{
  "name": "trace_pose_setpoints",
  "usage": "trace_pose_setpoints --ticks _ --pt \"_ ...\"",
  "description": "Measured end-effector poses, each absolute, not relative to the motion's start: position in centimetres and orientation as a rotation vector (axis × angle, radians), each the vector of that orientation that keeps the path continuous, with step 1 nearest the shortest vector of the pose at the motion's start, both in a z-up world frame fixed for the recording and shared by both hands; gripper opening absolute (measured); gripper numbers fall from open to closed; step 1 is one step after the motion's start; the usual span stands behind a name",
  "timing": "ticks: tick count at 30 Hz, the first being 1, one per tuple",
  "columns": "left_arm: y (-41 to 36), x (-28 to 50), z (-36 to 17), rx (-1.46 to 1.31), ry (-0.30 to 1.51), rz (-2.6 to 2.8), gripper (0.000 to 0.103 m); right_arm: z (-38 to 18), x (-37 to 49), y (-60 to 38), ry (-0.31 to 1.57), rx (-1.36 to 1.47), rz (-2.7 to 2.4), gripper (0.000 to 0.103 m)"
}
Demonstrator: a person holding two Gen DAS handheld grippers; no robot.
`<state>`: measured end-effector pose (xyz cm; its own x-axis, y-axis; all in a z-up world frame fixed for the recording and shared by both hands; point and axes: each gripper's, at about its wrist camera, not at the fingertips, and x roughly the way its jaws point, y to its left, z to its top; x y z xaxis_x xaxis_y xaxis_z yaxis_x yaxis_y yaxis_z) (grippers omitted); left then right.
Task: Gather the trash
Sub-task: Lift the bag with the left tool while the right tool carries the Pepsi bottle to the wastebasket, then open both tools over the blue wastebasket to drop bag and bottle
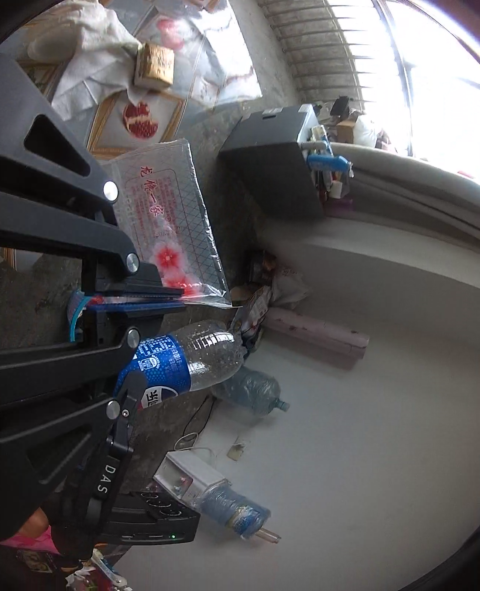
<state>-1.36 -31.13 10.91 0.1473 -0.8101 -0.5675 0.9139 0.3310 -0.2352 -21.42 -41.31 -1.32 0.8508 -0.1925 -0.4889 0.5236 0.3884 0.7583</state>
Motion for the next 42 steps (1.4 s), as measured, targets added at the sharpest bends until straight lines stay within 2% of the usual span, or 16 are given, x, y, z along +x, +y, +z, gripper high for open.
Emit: trace_pose_setpoints --ticks 10,18,25,27,28,29,30,34,42 --pt "-40.0 -2.5 6.3 0.257 0.860 -1.359 0.002 -4.3 -25.1 -45.4 0.350 1.139 -0.626 0.057" --pt "-47.9 -2.2 0.7 0.304 1.108 -1.421 0.002 -10.5 -29.7 -50.3 0.429 1.253 -0.820 0.057" --pt "-54.3 -4.0 -4.5 0.369 1.272 -1.411 0.003 -16.0 -28.5 -52.6 0.508 1.411 -0.784 0.058" --pt "-56.1 -4.7 -5.2 0.385 1.295 -1.425 0.007 -17.1 -27.9 -54.3 0.520 1.452 -0.766 0.061" --pt "-57.3 -5.0 -5.7 0.416 1.305 -1.431 0.021 -17.9 -27.5 -55.4 0.523 1.470 -0.756 0.065" --pt "-58.4 -5.2 -6.3 0.445 1.311 -1.423 0.041 -18.8 -27.1 -56.5 0.534 1.478 -0.751 0.068" --pt "-59.2 -5.2 -6.8 0.473 1.305 -1.391 0.049 -19.8 -26.8 -57.6 0.565 1.473 -0.764 0.069" --pt "-59.3 -5.2 -7.6 0.464 1.264 -1.307 0.053 -22.1 -27.3 -58.7 0.631 1.478 -0.866 0.069" --pt "-56.2 -4.2 -6.2 0.434 1.227 -1.306 0.053 -19.9 -28.2 -55.5 0.567 1.383 -0.927 0.069"
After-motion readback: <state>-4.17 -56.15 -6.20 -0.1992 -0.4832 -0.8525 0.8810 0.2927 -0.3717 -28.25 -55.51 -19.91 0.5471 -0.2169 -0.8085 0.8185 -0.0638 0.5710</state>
